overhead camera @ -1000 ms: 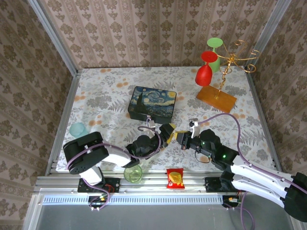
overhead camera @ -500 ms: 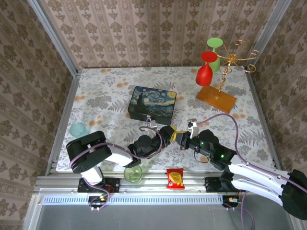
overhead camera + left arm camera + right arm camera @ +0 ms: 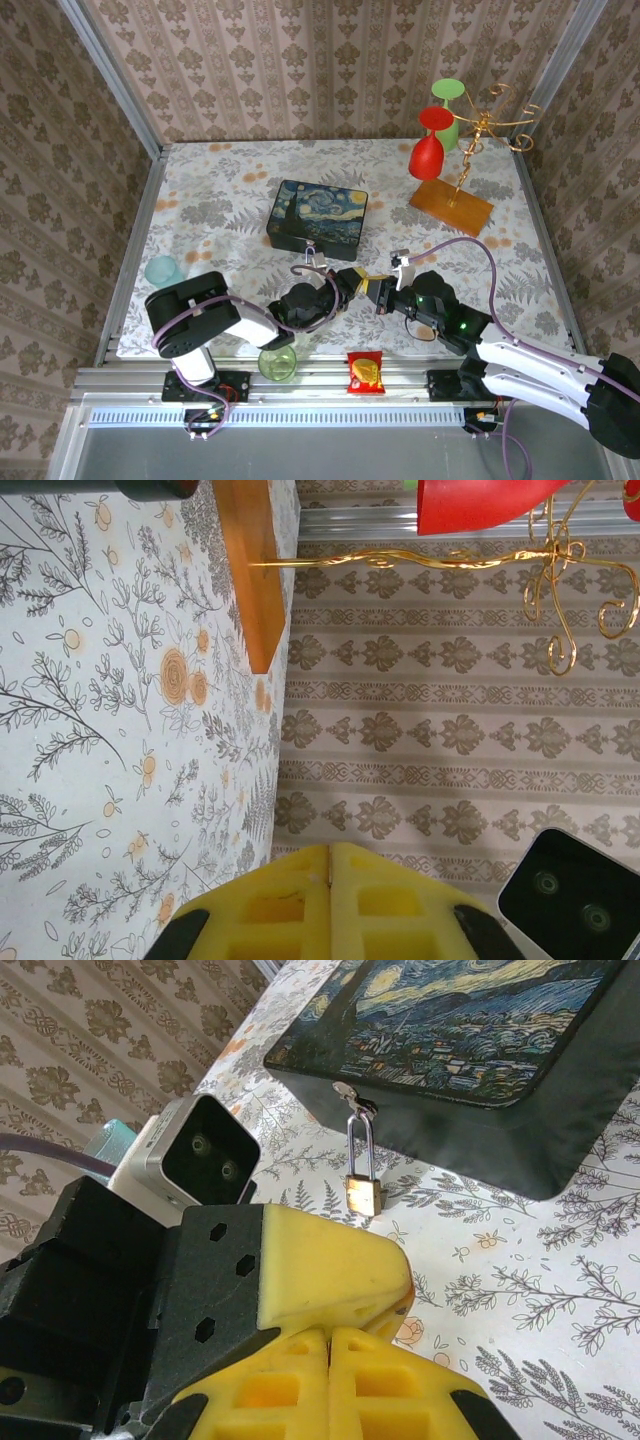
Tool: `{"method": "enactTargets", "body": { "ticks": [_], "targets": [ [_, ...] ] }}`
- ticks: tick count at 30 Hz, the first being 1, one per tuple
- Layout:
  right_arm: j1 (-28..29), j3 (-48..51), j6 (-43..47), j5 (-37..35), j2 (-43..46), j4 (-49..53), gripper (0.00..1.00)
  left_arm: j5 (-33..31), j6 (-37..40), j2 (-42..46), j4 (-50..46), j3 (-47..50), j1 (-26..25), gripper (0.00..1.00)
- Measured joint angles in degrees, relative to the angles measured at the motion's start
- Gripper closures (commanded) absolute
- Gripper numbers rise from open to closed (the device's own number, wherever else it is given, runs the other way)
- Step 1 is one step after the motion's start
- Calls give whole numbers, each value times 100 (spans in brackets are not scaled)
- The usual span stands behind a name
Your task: Unlock a padlock with a key
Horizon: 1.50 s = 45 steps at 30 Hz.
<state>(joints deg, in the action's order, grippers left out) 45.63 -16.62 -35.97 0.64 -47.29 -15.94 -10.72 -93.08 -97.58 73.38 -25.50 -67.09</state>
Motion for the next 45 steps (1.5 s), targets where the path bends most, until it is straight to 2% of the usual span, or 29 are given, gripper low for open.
{"method": "enactTargets", "body": {
  "ticks": [3, 4, 6, 7, 9, 12, 16, 20, 24, 31, 37, 45],
  "targets": [
    [0, 0, 2, -13, 59, 81, 98, 33, 72, 0, 0, -2, 4, 100],
    [0, 0, 2, -13, 109, 129, 84, 55, 136, 2, 4, -2, 4, 100],
    [-17, 0, 2, -11, 221, 229, 39, 94, 289, 15, 22, -4, 4, 100],
    [-59, 0, 2, -4, 317, 293, 29, 87, 407, 26, 7, -4, 15, 100],
    [-245, 0, -9, 177, 511, 345, 22, 90, 693, 92, -74, -4, 48, 100],
    [-909, 20, -160, 883, 693, 162, 22, 131, 1268, 323, -173, -4, 81, 100],
    [-1633, 170, -579, 1996, 597, -459, 27, 240, 2168, 861, -258, -22, 81, 100],
    [-1690, 188, -890, 2826, 339, -1086, 35, 378, 2855, 1226, -260, -109, 81, 100],
    [-1687, 190, -1141, 3292, 195, -1751, 45, 492, 3244, 1412, -254, -223, 66, 100],
    [-1687, 190, -1287, 3589, 201, -2146, 61, 525, 3554, 1482, -240, -262, 28, 100],
    [-1687, 190, -1263, 3628, 306, -2162, 68, 540, 3613, 1484, -234, -302, -2, 100],
    [-1620, 195, -796, 3416, 575, -1751, 70, 557, 3613, 1484, -223, -310, -68, 100]
  ]
}}
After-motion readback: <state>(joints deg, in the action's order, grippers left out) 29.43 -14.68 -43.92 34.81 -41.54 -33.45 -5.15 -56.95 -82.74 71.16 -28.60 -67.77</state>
